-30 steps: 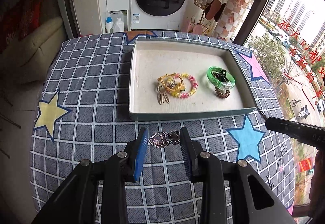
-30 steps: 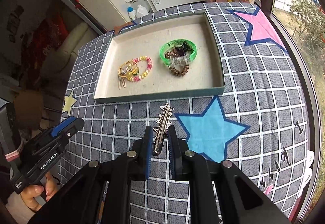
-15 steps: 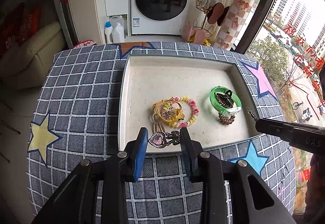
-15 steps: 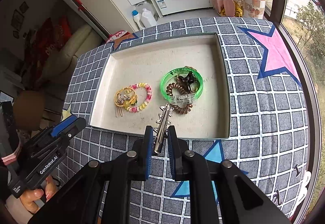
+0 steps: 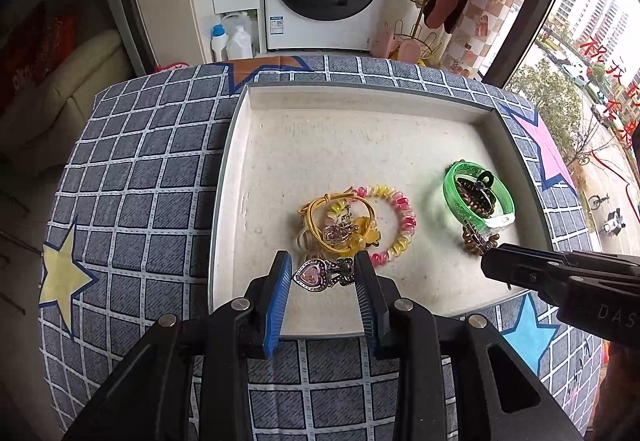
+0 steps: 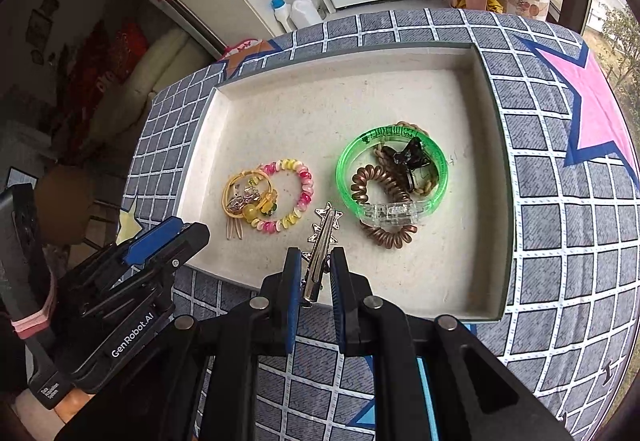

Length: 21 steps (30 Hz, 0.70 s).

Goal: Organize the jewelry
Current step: 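Carry the pendant in the left tool while the right tool carries the hair pin into the tray, then open the left tool releasing the pendant while the right tool releases the hair pin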

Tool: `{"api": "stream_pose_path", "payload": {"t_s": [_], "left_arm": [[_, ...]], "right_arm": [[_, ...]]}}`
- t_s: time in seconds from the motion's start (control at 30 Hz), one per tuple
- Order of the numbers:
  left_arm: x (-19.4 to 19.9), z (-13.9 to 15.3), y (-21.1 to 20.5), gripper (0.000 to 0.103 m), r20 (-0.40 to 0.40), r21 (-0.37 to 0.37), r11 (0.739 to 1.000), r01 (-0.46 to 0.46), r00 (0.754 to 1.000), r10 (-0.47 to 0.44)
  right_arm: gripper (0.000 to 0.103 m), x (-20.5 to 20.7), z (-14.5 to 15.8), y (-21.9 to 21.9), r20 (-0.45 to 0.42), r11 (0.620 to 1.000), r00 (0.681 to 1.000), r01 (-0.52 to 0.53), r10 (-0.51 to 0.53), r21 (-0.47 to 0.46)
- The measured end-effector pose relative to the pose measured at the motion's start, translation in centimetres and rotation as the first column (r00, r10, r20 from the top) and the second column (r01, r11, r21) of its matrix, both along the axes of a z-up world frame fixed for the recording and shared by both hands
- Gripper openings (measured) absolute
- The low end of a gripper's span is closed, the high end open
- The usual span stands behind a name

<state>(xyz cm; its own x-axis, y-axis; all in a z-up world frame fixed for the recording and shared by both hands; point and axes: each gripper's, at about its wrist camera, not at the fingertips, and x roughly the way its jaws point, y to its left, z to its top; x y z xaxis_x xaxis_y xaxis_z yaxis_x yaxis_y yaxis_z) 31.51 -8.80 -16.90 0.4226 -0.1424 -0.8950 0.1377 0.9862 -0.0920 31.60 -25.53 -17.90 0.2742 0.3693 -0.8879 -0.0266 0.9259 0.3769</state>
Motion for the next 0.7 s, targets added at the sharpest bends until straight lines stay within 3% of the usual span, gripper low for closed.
{"api": "stream_pose_path", "payload": {"t_s": [0.7], "left_arm": [[2.4, -3.5, -1.5, 0.045, -0.032, 0.049, 0.999, 0.018, 0.999, -0.017]], "right_arm": [[0.016, 2.5, -3.2, -1.4, -0.029, 0.999, 0.999, 0.017, -0.018, -0.037]]}}
